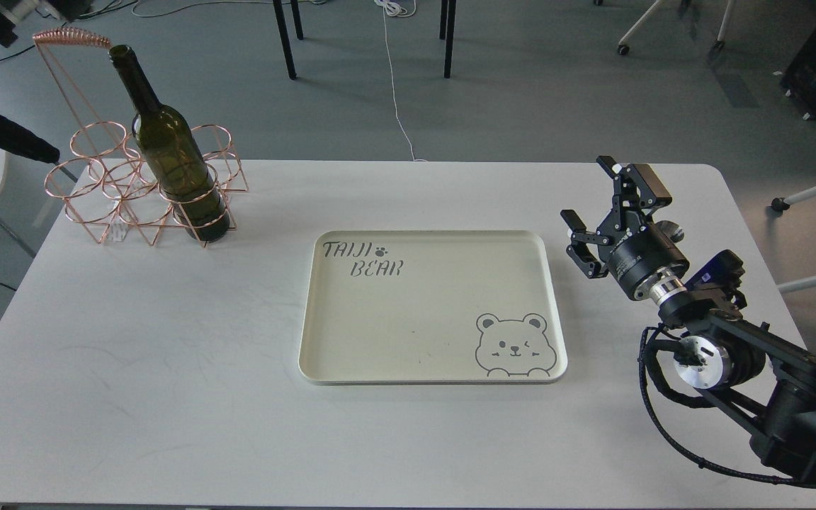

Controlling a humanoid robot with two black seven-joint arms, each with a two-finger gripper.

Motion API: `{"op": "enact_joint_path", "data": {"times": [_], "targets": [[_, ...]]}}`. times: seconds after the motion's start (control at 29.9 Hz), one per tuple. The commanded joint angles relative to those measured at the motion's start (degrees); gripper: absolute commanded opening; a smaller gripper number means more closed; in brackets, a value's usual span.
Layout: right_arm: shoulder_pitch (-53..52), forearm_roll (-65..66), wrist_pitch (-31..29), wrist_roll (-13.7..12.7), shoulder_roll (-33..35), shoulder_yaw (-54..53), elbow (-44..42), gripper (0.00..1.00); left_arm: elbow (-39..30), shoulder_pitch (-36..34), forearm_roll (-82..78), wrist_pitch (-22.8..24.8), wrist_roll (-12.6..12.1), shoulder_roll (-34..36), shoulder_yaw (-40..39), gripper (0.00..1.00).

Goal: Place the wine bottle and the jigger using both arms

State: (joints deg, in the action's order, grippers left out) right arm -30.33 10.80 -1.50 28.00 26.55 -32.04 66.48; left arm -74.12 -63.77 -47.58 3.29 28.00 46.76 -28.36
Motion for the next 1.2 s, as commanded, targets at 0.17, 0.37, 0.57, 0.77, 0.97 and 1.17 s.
{"op": "enact_joint_path", "data": {"times": [0.17,0.37,0.57,0.77,0.97,1.17], "targets": [[0.4,0.0,0.0,0.0,-0.2,-0.5,-0.2,0.99,-4.2,20.2,9.0,0.7,-2.0,-19.1,-8.6,0.98],[1.0,-0.1,0.0,0.0,-0.2,-1.2,-0.3,0.99,-2.9,37.6,8.9,1.3,-10.2,-30.9,-20.9,0.98],[1.2,-0.1,0.0,0.0,-1.3,-3.2,-0.3,0.99,2.7,47.5,8.9,3.9,-11.1,-36.3,-29.2,0.98],[2.1,-0.1,0.0,0.0,-2.9,-4.7,-0.2,0.99,4.3,51.4,8.8,7.2,-11.7,-38.0,-32.0,0.98],[2.1,-0.1,0.0,0.0,-4.0,-4.8,-0.1,0.99,4.1,51.6,8.9,7.0,-11.5,-37.4,-32.5,0.98],[2.6,-0.1,-0.3,0.0,-3.1,-4.6,0.4,0.99,3.4,51.7,9.2,6.6,-11.1,-36.9,-35.7,0.98]]}}
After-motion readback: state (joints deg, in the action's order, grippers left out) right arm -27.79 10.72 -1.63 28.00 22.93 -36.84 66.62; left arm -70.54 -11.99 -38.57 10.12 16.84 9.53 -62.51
